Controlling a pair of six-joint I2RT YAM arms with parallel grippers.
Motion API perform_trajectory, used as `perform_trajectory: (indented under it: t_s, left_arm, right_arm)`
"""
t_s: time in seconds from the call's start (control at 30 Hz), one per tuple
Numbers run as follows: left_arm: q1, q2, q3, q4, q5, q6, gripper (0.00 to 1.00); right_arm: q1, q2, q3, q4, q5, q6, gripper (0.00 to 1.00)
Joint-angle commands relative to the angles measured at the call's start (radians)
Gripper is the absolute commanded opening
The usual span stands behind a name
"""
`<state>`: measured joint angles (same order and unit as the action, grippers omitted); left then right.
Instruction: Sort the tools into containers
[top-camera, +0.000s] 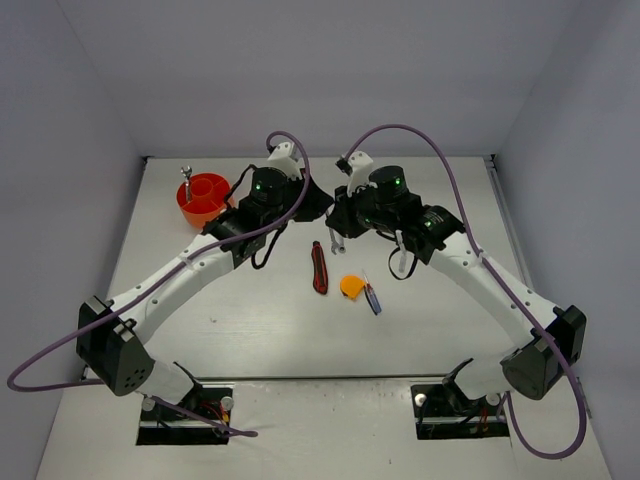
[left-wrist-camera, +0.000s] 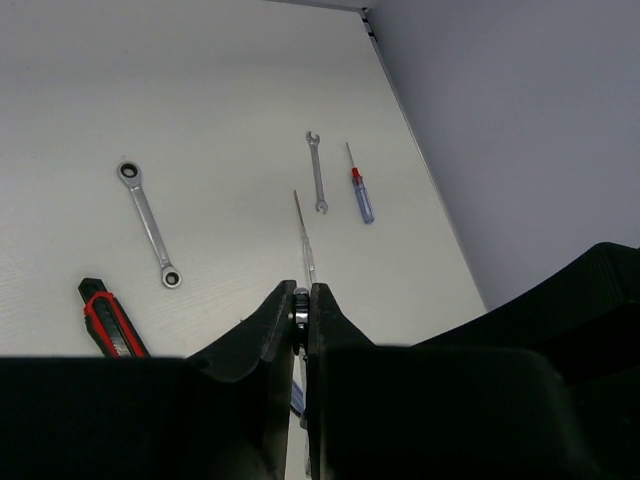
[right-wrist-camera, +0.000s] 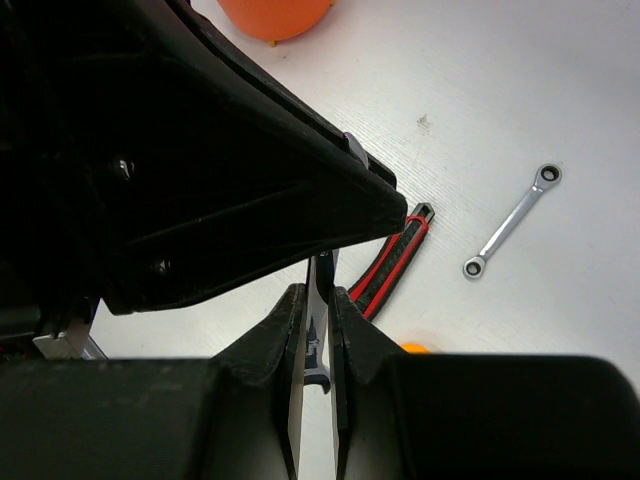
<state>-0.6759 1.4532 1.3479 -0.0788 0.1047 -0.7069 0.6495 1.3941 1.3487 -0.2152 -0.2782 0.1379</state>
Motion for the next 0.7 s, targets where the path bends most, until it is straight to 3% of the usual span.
perform_trajectory:
  t_s: [0.0,0.07,0.23,0.53,0.67]
  left_arm:
    - [0.006,-0.029,0.056,0.010,-0.019,0.050,0.00]
    - [0.017,-0.036,0.075,-0.037,-0.051,0.104,0.00]
    - [0.118,-0.065,0.128,-0.177,-0.088,0.210,0.00]
    - [0.433,-0.004,0.327,-0.421,-0.137,0.498,0.00]
    - [0.551,0.068,0.376,-0.372,-0.135,0.606,0.00]
  right_arm:
    - [0.004,-0.039,0.005,0.086,0.011,0.000,0.10]
    - [0.003,-0.052,-0.005,0.084,0.027,-0.005,0.32]
    - [-0.012,-0.136,-0.072,0.082,0.075,-0.008,0.60]
    - [-0.076,-0.313,-0.269,0.073,0.096,0.009,0.63]
    - [-0.088,-0.315,-0.306,0.067,0.144,0.010,0.63]
